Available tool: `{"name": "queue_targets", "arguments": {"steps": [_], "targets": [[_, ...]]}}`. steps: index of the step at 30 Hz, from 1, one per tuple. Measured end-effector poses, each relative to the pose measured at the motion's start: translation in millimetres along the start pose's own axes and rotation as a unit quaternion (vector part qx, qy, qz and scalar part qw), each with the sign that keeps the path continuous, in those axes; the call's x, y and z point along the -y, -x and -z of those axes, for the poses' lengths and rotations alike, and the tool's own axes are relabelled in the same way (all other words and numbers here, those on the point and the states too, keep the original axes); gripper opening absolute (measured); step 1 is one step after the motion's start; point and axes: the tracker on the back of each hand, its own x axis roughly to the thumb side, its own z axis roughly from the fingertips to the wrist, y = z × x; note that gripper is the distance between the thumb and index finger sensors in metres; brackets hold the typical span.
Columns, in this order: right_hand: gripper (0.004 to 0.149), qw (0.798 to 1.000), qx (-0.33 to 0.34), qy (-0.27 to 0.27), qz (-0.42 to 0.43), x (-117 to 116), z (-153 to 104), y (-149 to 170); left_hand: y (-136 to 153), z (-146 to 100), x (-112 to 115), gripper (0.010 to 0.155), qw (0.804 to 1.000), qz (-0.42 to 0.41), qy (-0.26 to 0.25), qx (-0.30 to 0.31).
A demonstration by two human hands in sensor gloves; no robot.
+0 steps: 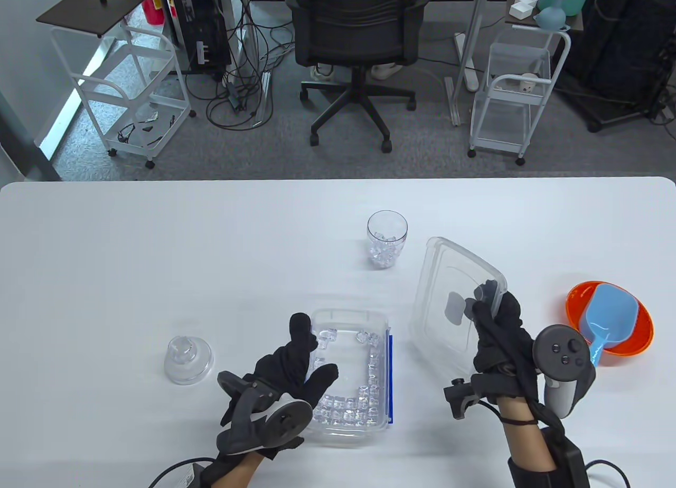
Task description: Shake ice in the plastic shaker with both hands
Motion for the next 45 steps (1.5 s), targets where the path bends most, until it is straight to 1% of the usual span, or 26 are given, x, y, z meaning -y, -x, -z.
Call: {"name": "queue_targets", "arguments": {"steps": [3,5,7,8,9,11,12,13,14,16,19,21,23,26,28,31,33,37,39,40,42,45], "targets": [[0.049,0.995,0.065,-0.032,0.065,-13.9,-6.4,-11.3,-9.4,-0.6,-0.7,0.094,1.000,0.005,-0.007,0.020],[0.048,0.988,0.110,-0.054,0.098,-27.1,-13.7,-21.6,-17.0,-0.9,-0.7,0.093,0.999,0.011,-0.006,0.040],[0.048,0.982,0.135,-0.073,0.110,-37.7,-20.0,-27.8,-22.9,-1.0,0.2,0.093,0.998,0.013,-0.001,0.055],[0.049,0.978,0.149,-0.091,0.118,-45.1,-23.6,-30.2,-26.5,-1.0,0.9,0.093,0.998,0.011,0.002,0.064],[0.050,0.969,0.166,-0.122,0.136,-53.2,-26.8,-31.6,-29.9,-1.0,2.0,0.093,0.997,0.011,0.005,0.072],[0.052,0.951,0.167,-0.172,0.196,-70.0,-33.7,-32.5,-35.6,-1.0,4.4,0.092,0.996,0.008,0.015,0.086],[0.052,0.943,0.166,-0.185,0.221,-75.2,-36.1,-32.6,-37.1,-1.2,5.3,0.090,0.996,0.007,0.017,0.088],[0.053,0.929,0.165,-0.206,0.258,-84.3,-40.8,-33.2,-39.5,-1.8,6.6,0.089,0.996,0.002,0.016,0.093],[0.056,0.921,0.159,-0.222,0.278,-91.6,-44.9,-33.2,-41.5,-1.7,8.0,0.089,0.995,-0.004,0.020,0.099],[0.062,0.911,0.153,-0.245,0.296,-102.3,-51.0,-32.3,-45.0,-2.1,11.3,0.092,0.994,-0.020,0.028,0.105],[0.068,0.908,0.146,-0.266,0.289,-114.7,-58.7,-30.6,-49.5,-1.9,15.3,0.095,0.994,-0.017,0.037,0.105],[0.069,0.908,0.139,-0.266,0.292,-117.8,-60.9,-30.4,-51.0,-2.6,15.4,0.094,0.994,0.002,0.031,0.105],[0.070,0.905,0.135,-0.270,0.299,-118.9,-61.9,-31.4,-54.8,-4.7,13.5,0.091,0.994,0.009,-0.002,0.108],[0.070,0.904,0.140,-0.268,0.302,-119.5,-63.2,-32.3,-61.1,-5.9,9.9,0.087,0.994,0.021,-0.019,0.109],[0.070,0.900,0.138,-0.268,0.313,-121.2,-64.2,-32.8,-63.5,-6.8,8.3,0.088,0.993,0.040,-0.035,0.106],[0.071,0.895,0.131,-0.280,0.322,-124.4,-65.3,-31.5,-63.9,-7.4,6.5,0.094,0.992,0.061,-0.050,0.102],[0.072,0.888,0.129,-0.291,0.331,-126.6,-64.9,-29.6,-64.9,-7.4,5.1,0.093,0.991,0.064,-0.049,0.105],[0.074,0.878,0.137,-0.304,0.343,-126.4,-62.9,-30.9,-68.4,-8.7,1.5,0.083,0.989,0.069,-0.070,0.110],[0.075,0.879,0.148,-0.306,0.336,-125.2,-62.4,-31.5,-67.8,-10.5,-4.1,0.075,0.986,0.070,-0.109,0.107],[0.072,0.878,0.155,-0.309,0.333,-124.0,-60.4,-30.5,-65.5,-10.3,-8.1,0.070,0.985,0.064,-0.126,0.096],[0.071,0.876,0.156,-0.312,0.334,-122.7,-58.2,-30.2,-61.0,-9.7,-10.3,0.066,0.989,0.026,-0.127,0.073],[0.067,0.879,0.155,-0.312,0.325,-122.9,-57.0,-28.4,-54.6,-8.7,-11.1,0.062,0.989,0.022,-0.134,0.059]]}}
